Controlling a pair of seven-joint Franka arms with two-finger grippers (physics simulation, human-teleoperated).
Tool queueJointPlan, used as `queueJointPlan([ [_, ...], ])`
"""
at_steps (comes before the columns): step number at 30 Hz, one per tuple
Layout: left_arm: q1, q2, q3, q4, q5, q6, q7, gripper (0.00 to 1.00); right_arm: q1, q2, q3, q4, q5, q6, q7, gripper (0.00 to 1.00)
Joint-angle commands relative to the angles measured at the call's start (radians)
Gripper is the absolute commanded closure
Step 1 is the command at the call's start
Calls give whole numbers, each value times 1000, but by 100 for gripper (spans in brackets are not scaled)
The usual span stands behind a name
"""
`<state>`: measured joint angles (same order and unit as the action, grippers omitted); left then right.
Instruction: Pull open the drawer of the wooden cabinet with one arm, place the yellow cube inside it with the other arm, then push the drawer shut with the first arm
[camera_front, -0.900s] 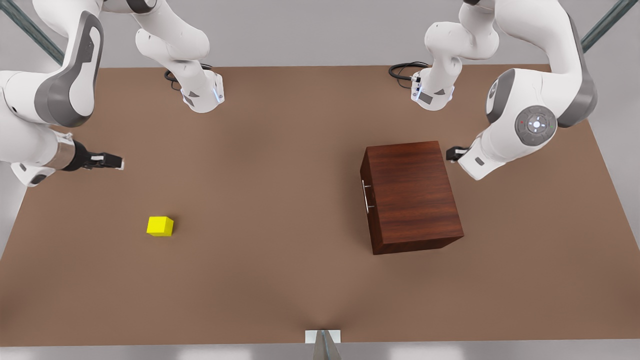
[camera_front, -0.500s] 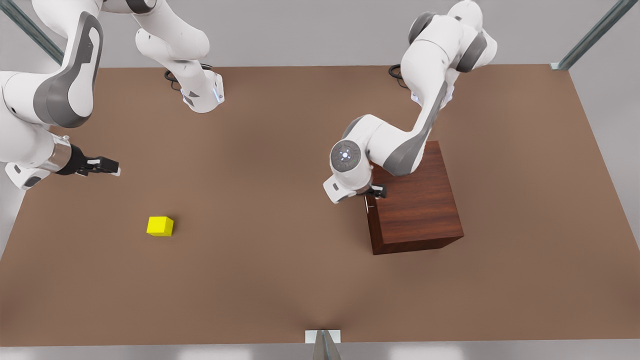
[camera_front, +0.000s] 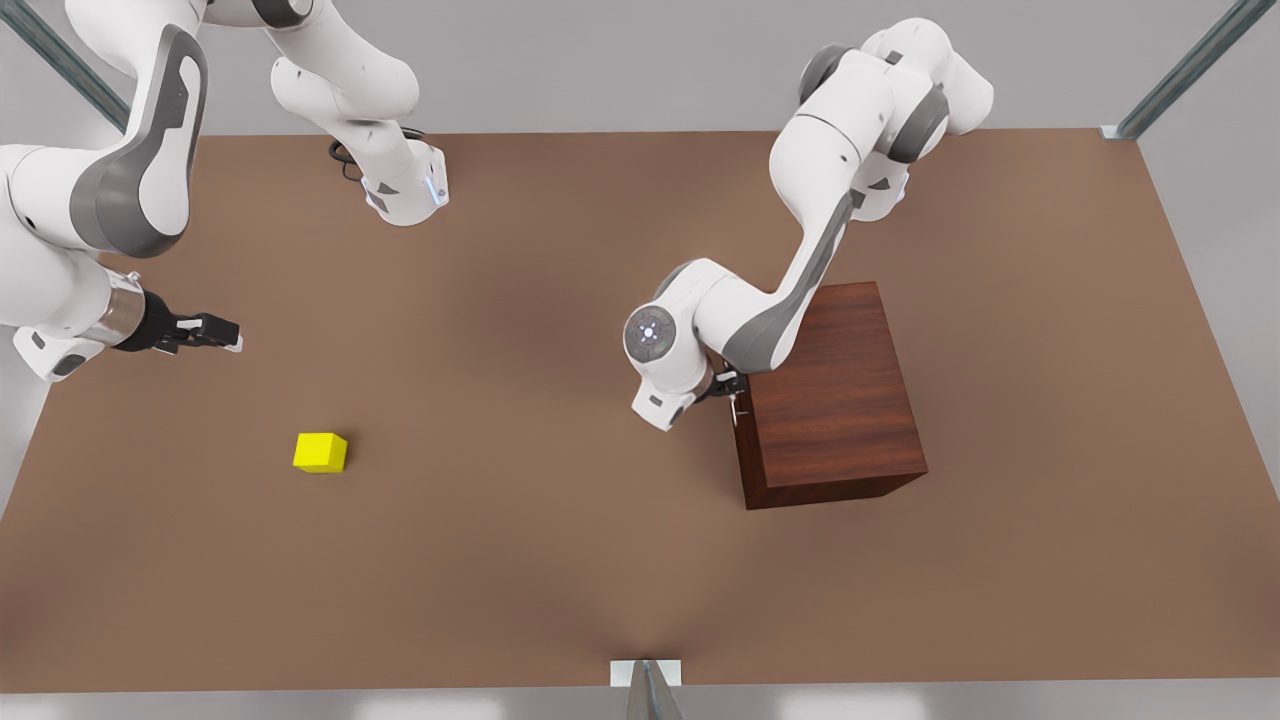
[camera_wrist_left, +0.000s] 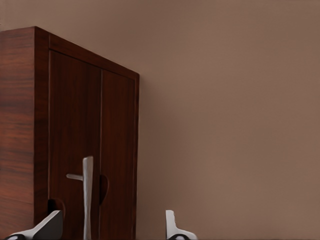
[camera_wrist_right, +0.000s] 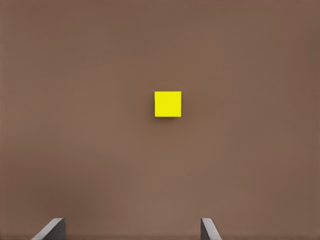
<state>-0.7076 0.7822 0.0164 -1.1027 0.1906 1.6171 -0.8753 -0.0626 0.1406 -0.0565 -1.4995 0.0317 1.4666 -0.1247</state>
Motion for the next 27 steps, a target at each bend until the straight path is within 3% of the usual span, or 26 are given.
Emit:
queueJointPlan([
  [1,2,2,0,-5,16,-5,-413,5,0,-1,0,-1,1,-3,-18,0],
  [4,3,2,0,-8,29,-26,-370,10,1,-1,0,1,-1,-3,-18,0],
  [27,0,39,-3,-2,13,7,-292,10,0,-1,-2,-1,-1,-9,-19,0],
])
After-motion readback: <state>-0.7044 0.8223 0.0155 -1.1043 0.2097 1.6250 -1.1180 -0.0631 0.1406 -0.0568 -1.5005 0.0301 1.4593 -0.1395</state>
